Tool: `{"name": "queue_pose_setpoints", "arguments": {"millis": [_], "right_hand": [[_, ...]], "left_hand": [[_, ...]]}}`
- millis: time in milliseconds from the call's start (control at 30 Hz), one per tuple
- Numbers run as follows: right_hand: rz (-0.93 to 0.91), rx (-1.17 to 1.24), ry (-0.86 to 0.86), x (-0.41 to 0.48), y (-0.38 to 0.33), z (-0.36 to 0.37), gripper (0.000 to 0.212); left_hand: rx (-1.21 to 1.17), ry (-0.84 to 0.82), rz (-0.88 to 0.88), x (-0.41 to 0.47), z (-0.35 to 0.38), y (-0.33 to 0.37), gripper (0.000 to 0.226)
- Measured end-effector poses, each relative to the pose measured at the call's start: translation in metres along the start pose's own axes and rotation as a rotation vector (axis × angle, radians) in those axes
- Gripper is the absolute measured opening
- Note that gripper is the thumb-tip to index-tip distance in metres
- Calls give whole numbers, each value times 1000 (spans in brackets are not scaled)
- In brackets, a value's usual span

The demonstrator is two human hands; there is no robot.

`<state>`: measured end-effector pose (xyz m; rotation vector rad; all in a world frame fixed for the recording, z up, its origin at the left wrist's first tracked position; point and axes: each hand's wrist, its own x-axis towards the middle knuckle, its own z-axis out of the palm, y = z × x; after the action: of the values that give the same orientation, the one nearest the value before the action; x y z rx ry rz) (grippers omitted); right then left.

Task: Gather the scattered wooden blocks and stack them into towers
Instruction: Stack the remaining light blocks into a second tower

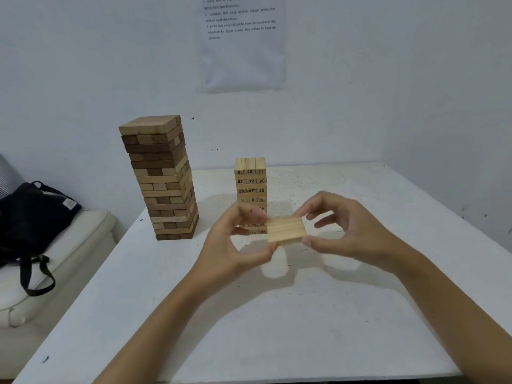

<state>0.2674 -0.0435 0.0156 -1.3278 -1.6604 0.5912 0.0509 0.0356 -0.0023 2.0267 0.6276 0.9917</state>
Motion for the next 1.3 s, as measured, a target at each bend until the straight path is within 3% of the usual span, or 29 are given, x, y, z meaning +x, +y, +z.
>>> {"name": "queue_pose_setpoints", "arguments": {"millis": [333, 700, 1300], "right_hand": [[-67, 239, 163, 46, -33, -9, 33], [38, 158, 213, 108, -28, 2, 34], [93, 180, 203, 113, -18, 14, 31]], "left_hand": [[-313, 89, 20, 34, -29, 39, 44], [-220, 114, -36, 75, -41, 19, 35], [-210, 112, -75, 80, -41, 3, 36]]}}
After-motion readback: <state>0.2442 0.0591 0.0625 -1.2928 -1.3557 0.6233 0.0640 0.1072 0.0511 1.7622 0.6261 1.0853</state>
